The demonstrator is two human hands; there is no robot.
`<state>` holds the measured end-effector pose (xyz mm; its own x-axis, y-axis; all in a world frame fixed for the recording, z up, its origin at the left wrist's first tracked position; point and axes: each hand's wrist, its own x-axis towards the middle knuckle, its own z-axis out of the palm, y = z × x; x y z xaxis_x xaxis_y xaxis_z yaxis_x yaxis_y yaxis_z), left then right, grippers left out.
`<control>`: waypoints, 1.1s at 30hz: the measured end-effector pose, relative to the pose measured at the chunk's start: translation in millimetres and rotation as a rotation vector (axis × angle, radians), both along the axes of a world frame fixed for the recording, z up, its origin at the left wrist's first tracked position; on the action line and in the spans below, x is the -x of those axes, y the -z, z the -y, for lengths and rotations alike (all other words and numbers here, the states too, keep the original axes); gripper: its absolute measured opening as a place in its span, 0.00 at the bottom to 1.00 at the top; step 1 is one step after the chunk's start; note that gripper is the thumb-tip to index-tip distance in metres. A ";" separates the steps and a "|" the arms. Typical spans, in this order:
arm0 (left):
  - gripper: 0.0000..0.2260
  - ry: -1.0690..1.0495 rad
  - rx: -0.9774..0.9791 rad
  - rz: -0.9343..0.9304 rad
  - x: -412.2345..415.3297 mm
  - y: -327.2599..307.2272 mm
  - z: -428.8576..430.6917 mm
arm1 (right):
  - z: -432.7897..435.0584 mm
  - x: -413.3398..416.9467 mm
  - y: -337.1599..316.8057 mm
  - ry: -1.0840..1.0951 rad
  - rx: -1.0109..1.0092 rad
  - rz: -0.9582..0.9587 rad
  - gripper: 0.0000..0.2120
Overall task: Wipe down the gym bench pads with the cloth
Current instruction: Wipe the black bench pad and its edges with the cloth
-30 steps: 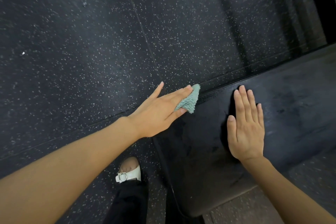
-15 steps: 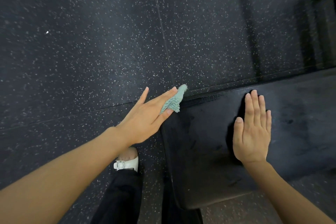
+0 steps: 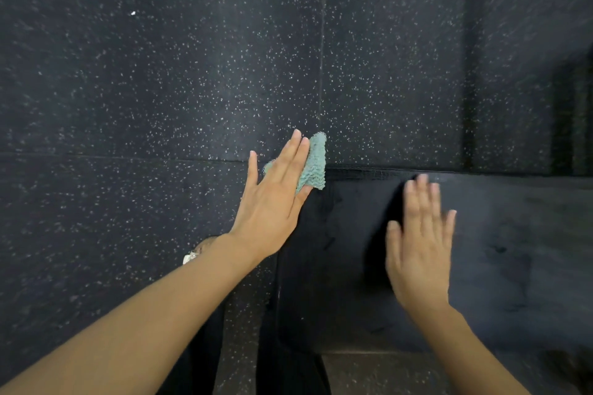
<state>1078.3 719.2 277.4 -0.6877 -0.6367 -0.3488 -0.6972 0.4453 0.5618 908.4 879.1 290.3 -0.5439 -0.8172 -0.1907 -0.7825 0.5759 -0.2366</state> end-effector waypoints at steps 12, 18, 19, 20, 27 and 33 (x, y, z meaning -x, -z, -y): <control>0.28 -0.323 -0.137 -0.123 -20.4 -1.4 -59.4 | 38.9 -51.6 8.2 -0.388 -0.001 0.007 0.27; 0.28 -0.373 -0.197 -0.182 -34.0 1.2 -84.9 | 34.9 -51.2 12.7 -0.418 -0.017 -0.071 0.27; 0.28 -0.370 -0.198 -0.182 -37.4 1.9 -89.5 | 34.2 -50.6 13.0 -0.426 -0.020 -0.076 0.27; 0.29 -0.369 -0.201 -0.183 -40.8 2.7 -94.4 | 33.9 -50.2 13.0 -0.429 -0.020 -0.081 0.27; 0.29 -0.346 -0.258 -0.233 -57.4 4.5 -115.9 | 34.9 -53.6 12.5 -0.408 0.007 -0.091 0.28; 0.29 -0.374 -0.344 -0.346 -41.8 10.5 -84.6 | 35.1 -54.3 15.0 -0.390 0.005 -0.109 0.28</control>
